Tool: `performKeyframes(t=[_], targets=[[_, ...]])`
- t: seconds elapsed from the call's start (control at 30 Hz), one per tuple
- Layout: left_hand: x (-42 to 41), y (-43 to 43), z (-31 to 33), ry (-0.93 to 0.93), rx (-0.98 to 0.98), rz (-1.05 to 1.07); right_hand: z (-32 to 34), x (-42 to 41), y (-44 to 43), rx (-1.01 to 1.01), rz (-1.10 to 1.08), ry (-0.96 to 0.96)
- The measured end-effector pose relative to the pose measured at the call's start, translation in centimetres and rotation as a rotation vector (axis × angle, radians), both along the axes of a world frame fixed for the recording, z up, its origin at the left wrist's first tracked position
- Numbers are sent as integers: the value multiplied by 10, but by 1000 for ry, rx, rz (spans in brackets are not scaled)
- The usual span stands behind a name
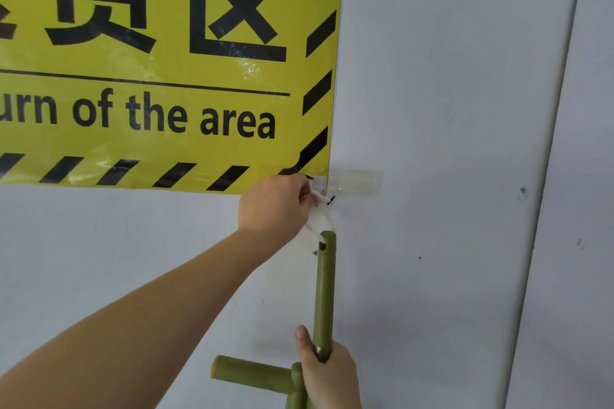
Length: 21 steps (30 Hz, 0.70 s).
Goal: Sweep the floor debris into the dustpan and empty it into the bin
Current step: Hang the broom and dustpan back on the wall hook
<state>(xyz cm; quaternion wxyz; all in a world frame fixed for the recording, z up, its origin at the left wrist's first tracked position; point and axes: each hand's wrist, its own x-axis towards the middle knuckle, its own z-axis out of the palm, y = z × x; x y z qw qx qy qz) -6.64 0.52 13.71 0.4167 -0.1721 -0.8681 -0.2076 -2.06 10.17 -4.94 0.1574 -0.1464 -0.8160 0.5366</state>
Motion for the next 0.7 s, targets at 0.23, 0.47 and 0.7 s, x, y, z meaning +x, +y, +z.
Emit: performKeyframes(t=[0.23,0.47,0.7], targets=[[0,0,-10,-45,4,35,-5,0,0,-4,31,-1],[0,-1,-20,-84,-17,71,-19,-2,-3,-16,32,-40],[0,-2,-28,-139,-30,78,-32,-4,-7,11,39,-75]])
